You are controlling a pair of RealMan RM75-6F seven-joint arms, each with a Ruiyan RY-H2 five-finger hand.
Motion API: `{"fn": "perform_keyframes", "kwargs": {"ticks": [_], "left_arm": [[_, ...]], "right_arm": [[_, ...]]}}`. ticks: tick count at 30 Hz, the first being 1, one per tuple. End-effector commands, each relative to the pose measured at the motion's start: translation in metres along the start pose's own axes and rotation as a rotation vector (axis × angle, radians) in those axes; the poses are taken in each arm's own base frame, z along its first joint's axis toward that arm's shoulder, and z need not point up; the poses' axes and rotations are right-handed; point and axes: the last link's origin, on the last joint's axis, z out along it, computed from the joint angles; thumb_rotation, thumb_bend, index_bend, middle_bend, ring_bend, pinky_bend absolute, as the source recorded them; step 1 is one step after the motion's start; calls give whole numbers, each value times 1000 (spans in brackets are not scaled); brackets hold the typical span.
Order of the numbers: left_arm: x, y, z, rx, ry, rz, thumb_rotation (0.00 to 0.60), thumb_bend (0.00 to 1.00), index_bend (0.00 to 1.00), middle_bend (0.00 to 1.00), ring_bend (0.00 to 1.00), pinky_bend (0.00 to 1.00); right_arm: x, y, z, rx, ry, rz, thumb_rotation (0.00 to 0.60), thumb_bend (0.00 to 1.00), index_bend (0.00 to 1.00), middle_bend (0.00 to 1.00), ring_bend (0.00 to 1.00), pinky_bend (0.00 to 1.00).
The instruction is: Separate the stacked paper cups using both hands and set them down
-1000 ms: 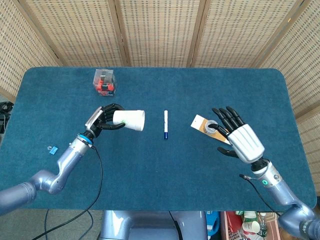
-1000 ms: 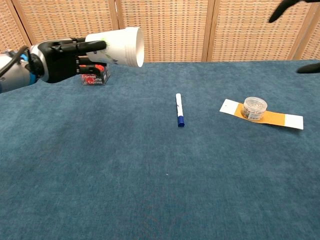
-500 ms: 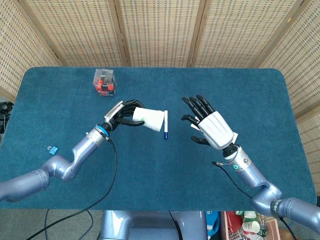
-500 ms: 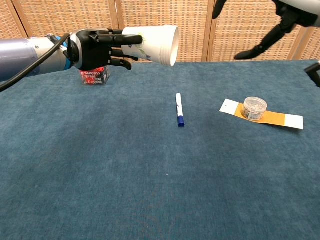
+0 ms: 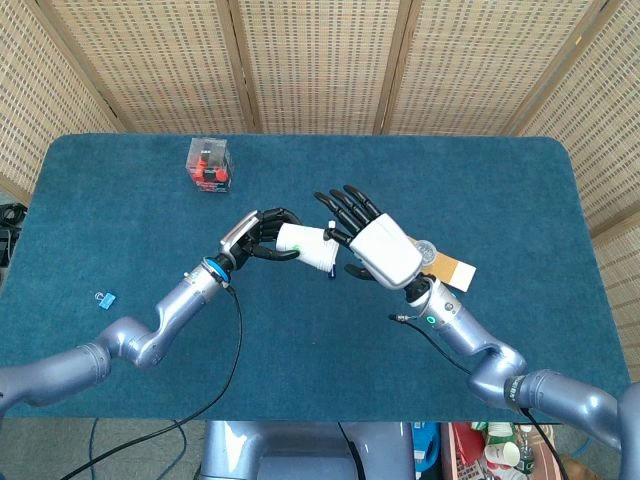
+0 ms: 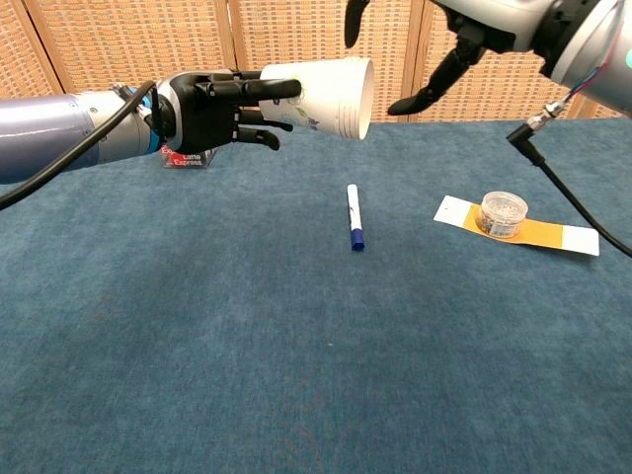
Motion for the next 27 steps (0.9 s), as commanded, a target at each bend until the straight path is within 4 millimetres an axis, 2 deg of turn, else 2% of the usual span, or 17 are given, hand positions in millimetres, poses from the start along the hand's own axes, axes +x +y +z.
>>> {"fn": "perform_keyframes", "kwargs": {"ticks": [1, 7, 14, 27], "left_arm": [[-2, -2, 0, 3, -4, -4, 600, 117, 543, 502, 505, 564], [-6, -6, 1, 10, -11, -13, 600, 117, 542, 502, 505, 564], [-8, -11, 1, 18, -16, -18, 600, 117, 543, 501, 505, 564], [-12, -14, 2, 23, -22, -27, 600, 117, 543, 501, 506, 564]], "right_arm": [[-2, -4, 8, 12, 2, -8, 600, 222, 444, 85, 24, 130], [1, -10, 19, 31, 20, -22, 600, 257, 454, 94, 28, 130], [0, -13, 23, 37, 8, -29, 600, 342, 482, 95, 28, 130], [-1, -17, 25, 47, 2, -60, 600, 504, 633, 102, 28, 130]]}}
